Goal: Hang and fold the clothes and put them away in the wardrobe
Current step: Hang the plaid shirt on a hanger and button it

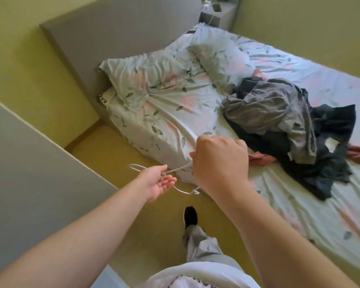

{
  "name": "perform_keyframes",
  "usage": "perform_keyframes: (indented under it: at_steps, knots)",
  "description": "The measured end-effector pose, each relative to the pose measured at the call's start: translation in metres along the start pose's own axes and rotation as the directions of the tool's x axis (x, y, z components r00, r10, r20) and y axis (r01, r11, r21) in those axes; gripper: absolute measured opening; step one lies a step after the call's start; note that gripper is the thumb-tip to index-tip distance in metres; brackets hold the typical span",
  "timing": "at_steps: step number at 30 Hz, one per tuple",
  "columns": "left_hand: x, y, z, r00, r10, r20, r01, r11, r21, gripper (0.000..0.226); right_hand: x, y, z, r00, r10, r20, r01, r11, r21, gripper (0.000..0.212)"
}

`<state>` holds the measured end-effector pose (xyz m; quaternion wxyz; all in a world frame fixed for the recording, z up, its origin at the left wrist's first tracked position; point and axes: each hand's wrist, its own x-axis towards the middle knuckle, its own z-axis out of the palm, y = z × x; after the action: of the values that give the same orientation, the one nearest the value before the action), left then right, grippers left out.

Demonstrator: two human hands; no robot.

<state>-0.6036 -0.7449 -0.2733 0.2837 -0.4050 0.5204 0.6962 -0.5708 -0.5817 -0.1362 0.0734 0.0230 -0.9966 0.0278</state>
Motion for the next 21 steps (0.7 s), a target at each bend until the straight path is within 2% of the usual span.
perform_keyframes:
  at_steps: [3, 6, 7, 13, 17, 19, 21]
  knots:
    - [0.019, 0.013, 0.049, 0.999, -0.009, 0.053, 0.003, 0.994, 0.108, 0.021, 0.014, 0.035, 0.003, 0.985, 0.167, 0.044, -0.165, 0.984, -0.062, 0.027]
    - [0.033, 0.031, 0.094, 0.995, -0.028, 0.091, 0.009, 0.979, 0.201, 0.028, 0.034, 0.066, 0.003, 0.927, 0.309, 0.212, -0.303, 0.951, -0.062, 0.006]
    - [0.037, 0.039, 0.108, 0.994, -0.029, 0.104, 0.004, 0.972, 0.234, 0.028, 0.042, 0.076, 0.003, 0.896, 0.344, 0.281, -0.335, 0.939, -0.081, 0.01]
    - [0.057, 0.097, 0.187, 0.979, 0.053, 0.198, -0.144, 0.864, 0.483, 0.032, 0.102, 0.123, 0.022, 0.738, 0.399, 0.544, -0.379, 0.912, -0.156, 0.019]
    - [0.083, 0.144, 0.23, 0.943, 0.199, 0.267, -0.327, 0.711, 0.622, 0.031, 0.15, 0.152, 0.052, 0.636, 0.354, 0.686, -0.418, 0.905, -0.08, 0.006]
    - [0.1, 0.168, 0.248, 0.908, 0.275, 0.317, -0.42, 0.567, 0.708, 0.029, 0.173, 0.165, 0.068, 0.57, 0.326, 0.755, -0.478, 0.878, -0.018, 0.003]
    - [0.117, 0.19, 0.266, 0.869, 0.31, 0.386, -0.488, 0.411, 0.77, 0.031, 0.193, 0.177, 0.086, 0.534, 0.304, 0.789, -0.558, 0.828, 0.059, 0.005]
